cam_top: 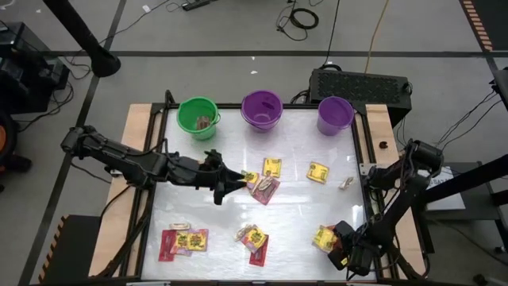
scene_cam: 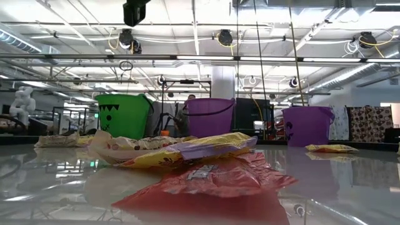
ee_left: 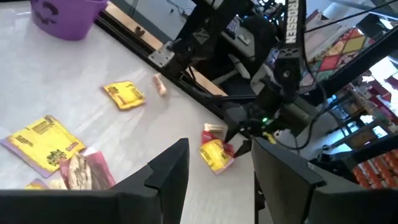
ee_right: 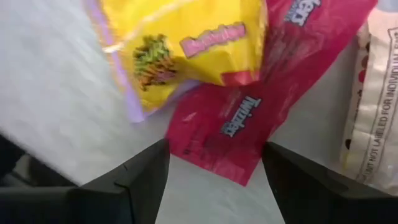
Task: Sort candy by brand, put in halloween buckets
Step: Put the red candy pack in the green bucket
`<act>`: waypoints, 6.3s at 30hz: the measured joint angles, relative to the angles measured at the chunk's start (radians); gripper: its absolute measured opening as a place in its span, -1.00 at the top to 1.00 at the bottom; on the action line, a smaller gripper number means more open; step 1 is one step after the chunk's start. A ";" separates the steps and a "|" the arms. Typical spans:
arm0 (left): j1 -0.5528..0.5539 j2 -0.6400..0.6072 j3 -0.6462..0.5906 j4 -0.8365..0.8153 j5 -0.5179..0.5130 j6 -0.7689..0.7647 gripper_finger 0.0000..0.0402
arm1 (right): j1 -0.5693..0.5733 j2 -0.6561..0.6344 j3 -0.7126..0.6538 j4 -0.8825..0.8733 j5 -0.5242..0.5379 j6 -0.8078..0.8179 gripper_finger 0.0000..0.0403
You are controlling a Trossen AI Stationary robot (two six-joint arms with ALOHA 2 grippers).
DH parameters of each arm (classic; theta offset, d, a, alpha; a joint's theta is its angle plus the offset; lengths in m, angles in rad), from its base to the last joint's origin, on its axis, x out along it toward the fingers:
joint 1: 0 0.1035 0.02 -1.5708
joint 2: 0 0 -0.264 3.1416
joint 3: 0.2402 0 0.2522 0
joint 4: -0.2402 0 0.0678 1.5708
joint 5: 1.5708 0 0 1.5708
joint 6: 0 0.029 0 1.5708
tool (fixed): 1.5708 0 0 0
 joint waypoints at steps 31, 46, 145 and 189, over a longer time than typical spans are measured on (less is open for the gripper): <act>-0.033 0.015 0.000 -0.244 0.110 0.326 0.09 | -0.090 -0.018 0.264 -0.468 -0.037 0.140 0.98; 0.112 0.362 0.000 0.423 0.445 -0.217 0.23 | -0.209 -0.021 0.404 -0.402 0.712 -0.147 1.00; 0.918 -0.116 0.000 -0.718 -0.096 0.584 0.56 | -0.514 -0.022 0.405 -0.058 0.642 -0.847 0.07; -0.587 0.056 0.000 -0.814 0.434 -0.212 0.42 | -0.586 0.088 0.405 0.145 0.516 -1.153 0.07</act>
